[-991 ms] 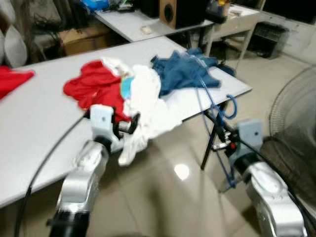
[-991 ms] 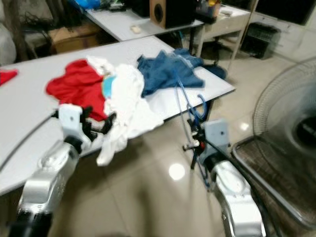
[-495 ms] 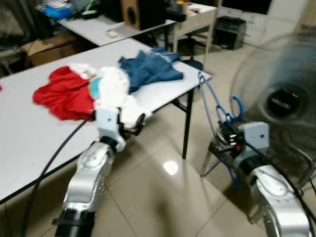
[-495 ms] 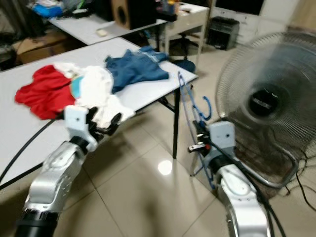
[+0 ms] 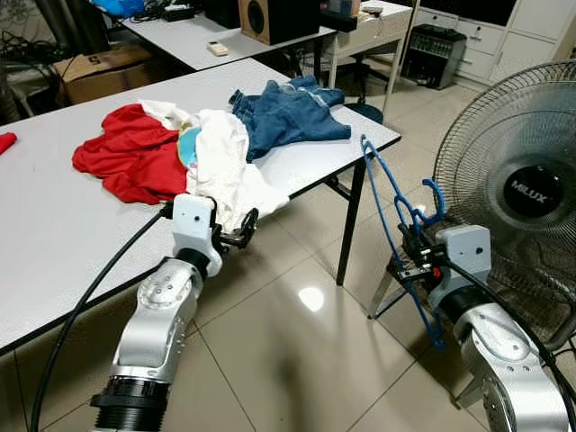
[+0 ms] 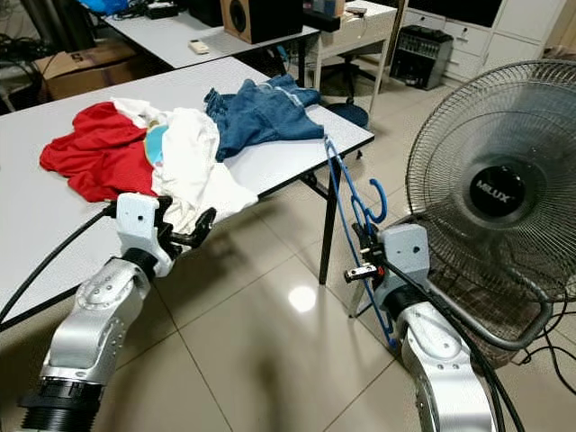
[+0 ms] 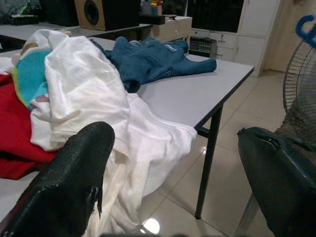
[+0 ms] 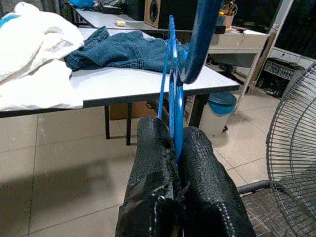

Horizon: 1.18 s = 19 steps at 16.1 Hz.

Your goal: Hang hanger

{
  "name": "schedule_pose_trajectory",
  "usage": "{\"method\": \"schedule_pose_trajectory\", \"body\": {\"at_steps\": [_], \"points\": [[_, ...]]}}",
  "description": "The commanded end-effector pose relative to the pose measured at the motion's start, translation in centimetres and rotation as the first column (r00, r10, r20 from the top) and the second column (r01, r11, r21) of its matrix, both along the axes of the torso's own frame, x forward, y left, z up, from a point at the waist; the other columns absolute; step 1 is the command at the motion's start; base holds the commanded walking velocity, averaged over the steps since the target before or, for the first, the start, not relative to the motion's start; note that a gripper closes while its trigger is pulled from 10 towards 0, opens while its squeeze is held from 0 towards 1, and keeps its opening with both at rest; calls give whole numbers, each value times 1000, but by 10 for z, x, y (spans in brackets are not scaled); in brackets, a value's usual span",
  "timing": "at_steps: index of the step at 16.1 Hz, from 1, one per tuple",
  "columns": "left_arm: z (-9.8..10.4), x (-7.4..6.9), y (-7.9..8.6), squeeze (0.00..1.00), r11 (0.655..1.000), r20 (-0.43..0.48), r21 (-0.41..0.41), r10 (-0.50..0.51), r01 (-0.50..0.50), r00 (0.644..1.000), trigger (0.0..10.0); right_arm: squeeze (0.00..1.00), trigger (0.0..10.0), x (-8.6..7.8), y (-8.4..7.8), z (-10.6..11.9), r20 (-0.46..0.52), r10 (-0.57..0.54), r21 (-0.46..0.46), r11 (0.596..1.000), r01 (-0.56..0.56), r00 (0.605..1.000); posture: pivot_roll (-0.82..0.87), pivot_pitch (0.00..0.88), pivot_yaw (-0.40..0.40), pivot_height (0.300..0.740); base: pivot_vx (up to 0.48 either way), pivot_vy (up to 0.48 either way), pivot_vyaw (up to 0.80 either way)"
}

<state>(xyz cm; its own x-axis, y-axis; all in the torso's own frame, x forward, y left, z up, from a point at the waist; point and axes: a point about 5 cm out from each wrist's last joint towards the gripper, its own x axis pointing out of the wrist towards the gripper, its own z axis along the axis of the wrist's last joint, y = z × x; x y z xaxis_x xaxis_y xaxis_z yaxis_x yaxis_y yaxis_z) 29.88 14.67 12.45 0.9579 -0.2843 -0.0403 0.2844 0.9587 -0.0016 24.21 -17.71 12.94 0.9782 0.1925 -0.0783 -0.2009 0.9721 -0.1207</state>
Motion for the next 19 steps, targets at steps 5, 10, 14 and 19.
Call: {"method": "schedule_pose_trajectory", "body": {"at_steps": [5, 10, 14, 19], "points": [[-2, -1, 1, 0, 1000, 9, 25, 13, -13, 1000, 10000, 0, 10000, 1, 2, 0, -21, 43, -65, 997, -44, 999, -176, 0, 4, 740, 58, 0, 0], [-1, -1, 1, 0, 1000, 16, 25, 6, -6, 1000, 10000, 0, 10000, 4, -4, 0, -25, -8, -29, 1000, 7, 1000, -176, 0, 6, 740, 299, 0, 0], [-1, 0, 2, 0, 1000, 14, 24, 3, -3, 1000, 10000, 0, 10000, 3, -5, 0, -26, -13, -34, 999, 12, 1000, -182, 0, 16, 740, 304, 0, 0], [-1, 0, -1, 0, 1000, 12, 25, -17, 16, 1000, 10000, 0, 10000, 1, -6, -3, -34, -26, -58, 998, 24, 999, -179, 0, 22, 740, 329, 0, 81]]}}
